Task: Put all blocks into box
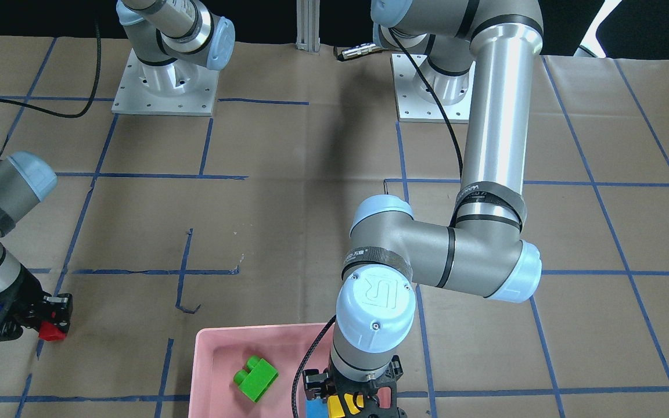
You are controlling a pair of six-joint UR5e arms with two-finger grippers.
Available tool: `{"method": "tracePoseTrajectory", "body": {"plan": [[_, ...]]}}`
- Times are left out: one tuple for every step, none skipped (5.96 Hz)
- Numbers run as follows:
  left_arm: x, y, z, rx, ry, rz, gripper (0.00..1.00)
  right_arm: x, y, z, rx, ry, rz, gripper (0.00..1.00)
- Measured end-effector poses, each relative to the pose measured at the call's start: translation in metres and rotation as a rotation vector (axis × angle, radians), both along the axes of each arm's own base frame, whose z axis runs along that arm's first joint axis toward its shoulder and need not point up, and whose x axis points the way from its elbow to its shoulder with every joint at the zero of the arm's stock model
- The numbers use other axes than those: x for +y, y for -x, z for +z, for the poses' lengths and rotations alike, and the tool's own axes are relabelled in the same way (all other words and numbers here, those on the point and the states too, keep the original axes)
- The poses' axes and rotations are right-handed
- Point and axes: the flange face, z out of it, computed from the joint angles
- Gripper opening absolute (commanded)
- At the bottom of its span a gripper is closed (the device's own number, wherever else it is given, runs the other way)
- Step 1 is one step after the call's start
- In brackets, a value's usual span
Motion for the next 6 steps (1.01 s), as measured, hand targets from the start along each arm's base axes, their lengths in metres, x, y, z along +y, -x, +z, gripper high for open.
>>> {"method": "tracePoseTrajectory", "body": {"plan": [[0.001,-0.004,0.016,0.0,0.011,0.002,0.99,-0.005,0.001,0.011,0.0,0.003,-0.001,0.04],[0.006,-0.017,0.051,-0.001,0.017,0.005,0.99,-0.012,0.002,0.028,-0.009,-0.017,-0.005,0.04],[0.016,-0.048,0.096,-0.009,0.011,-0.005,0.99,-0.02,-0.001,0.057,-0.034,-0.058,-0.031,0.04],[0.029,-0.092,0.138,-0.027,-0.004,-0.041,0.99,-0.031,-0.015,0.09,-0.071,-0.12,-0.079,0.05],[0.048,-0.136,0.168,-0.046,-0.025,-0.091,0.99,-0.043,-0.042,0.125,-0.1,-0.183,-0.125,0.06],[0.076,-0.162,0.186,-0.056,-0.042,-0.126,0.99,-0.054,-0.084,0.154,-0.118,-0.211,-0.167,0.06]]}}
